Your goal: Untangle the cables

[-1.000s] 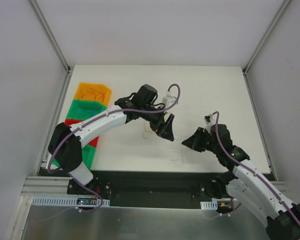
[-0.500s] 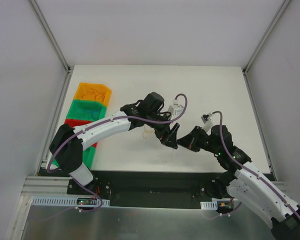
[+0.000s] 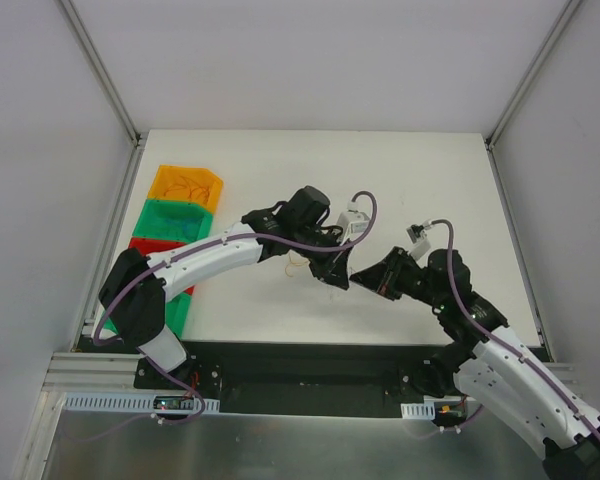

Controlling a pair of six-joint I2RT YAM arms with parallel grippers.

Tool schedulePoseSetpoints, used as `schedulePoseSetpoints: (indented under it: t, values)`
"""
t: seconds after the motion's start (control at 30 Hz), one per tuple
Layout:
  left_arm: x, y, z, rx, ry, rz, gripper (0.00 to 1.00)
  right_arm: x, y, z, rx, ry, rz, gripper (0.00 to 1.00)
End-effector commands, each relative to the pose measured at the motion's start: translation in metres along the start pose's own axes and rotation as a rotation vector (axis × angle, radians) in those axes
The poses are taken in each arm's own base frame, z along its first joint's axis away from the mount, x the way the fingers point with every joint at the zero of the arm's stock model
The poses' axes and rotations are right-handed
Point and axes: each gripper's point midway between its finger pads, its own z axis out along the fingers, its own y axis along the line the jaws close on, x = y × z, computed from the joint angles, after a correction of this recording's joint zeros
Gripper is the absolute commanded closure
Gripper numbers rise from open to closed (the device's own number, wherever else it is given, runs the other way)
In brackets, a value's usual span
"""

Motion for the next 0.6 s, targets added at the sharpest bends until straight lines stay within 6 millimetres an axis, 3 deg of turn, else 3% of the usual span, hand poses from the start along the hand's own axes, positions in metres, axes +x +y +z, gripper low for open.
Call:
schedulePoseSetpoints:
  t: [0.0,0.07,0.17,0.27,0.37,0.47,0.57]
  values:
    - [-0.016,0.008,-0.016,-0.122,-0.067,0.105,1.00,-0.014,0.022,-0.009,-0.019,-0.025,-0.140,0.70]
    - [-0.018,0.016,-0.023,-0.191,-0.080,0.126,1.00,-0.021,0.012,-0.017,0.054,-0.057,-0.226,0.43]
    - [-0.019,0.026,-0.030,-0.263,-0.083,0.144,1.00,-0.030,0.004,-0.026,0.093,-0.116,-0.308,0.20]
    - [-0.020,0.037,-0.040,-0.351,-0.079,0.173,1.00,-0.037,-0.016,-0.032,0.165,-0.167,-0.392,0.15]
    - [-0.023,0.051,-0.060,-0.495,-0.101,0.176,1.00,-0.047,-0.052,-0.041,0.336,-0.196,-0.479,0.13]
    - [-0.021,0.065,-0.097,-0.683,-0.152,0.086,1.00,-0.050,-0.077,-0.044,0.445,-0.185,-0.521,0.09]
    - [0.002,0.073,-0.141,-0.782,-0.232,-0.072,1.00,-0.042,-0.083,-0.030,0.405,-0.125,-0.549,0.08]
